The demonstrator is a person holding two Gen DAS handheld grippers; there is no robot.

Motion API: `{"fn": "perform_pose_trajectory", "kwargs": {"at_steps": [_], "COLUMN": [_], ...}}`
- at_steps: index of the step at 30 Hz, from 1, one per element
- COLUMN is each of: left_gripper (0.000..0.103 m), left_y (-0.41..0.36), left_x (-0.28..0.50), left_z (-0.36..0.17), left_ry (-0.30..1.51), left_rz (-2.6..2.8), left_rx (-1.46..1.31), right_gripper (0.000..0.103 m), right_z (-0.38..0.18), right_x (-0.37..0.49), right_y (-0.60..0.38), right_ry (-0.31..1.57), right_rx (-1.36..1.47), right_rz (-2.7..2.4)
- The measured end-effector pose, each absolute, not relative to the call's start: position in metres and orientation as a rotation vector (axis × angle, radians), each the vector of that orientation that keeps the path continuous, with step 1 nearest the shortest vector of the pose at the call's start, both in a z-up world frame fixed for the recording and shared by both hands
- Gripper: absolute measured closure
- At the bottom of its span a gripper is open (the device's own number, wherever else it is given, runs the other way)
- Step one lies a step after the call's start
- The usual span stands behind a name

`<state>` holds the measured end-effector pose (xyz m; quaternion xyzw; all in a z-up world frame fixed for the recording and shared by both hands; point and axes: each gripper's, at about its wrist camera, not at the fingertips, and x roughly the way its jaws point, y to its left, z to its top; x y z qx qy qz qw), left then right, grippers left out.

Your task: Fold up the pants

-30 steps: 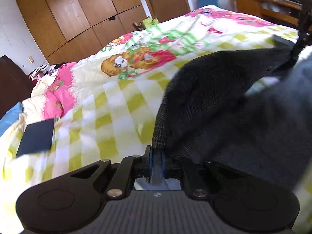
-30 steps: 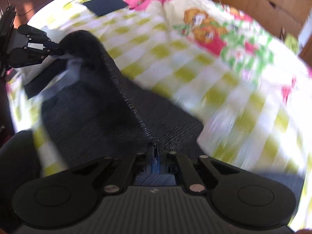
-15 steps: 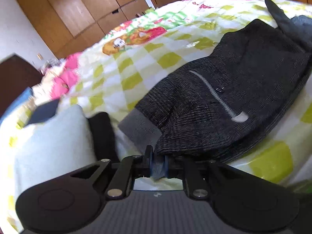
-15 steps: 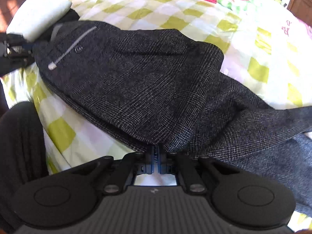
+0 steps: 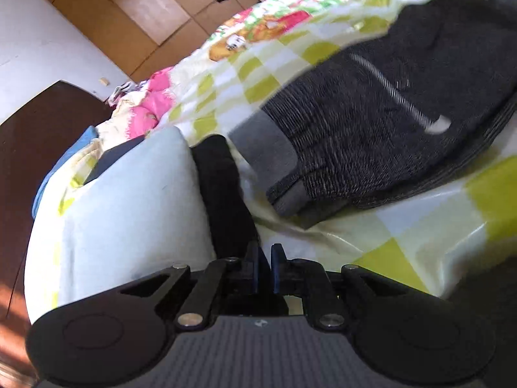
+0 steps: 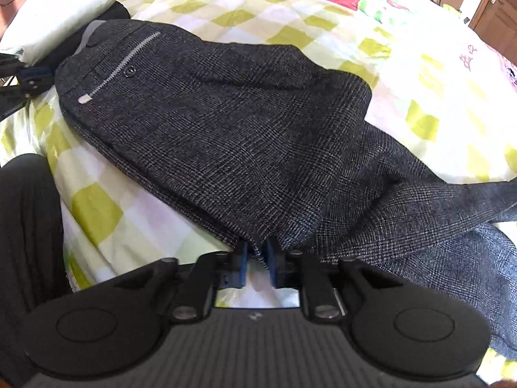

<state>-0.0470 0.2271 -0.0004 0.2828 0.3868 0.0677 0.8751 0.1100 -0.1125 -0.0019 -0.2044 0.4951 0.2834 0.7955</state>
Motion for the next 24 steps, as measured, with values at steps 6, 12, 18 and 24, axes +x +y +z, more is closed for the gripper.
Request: {"fn": "perform_pose_trajectory", "kwargs": {"at_steps": [6,12,18,24], "left_gripper": [0.075,0.075,0.074,0.064], "left_y": [0.180,0.099,0.001,-0.082], "left_x": [-0.058,-0.025,0.008,0.043], "left_z": [0.038,0.034,0.039,0.039], "left_ry": [0.663,0.629,0.600,0.587], "left_rz": [0.039,-0.200,-0.449,-0.593], "left_rx": [0.518,0.447,0.407,0.391], "right_gripper": [0.064,0.062,0.052,0.046], "right_z": [0.015,0.036,0.038,0.012], "right_x": [0.104,0.137,0.234,0.336], "right_y": [-0.152,-0.239,-0.330,-0.365], "right_ry": [1.053,0.989,0.888,0.910], "right_rx": [-0.294,-0.009,0.354,0.435], "right_rz": [0.529,0.303,0.087,-0.085]}}
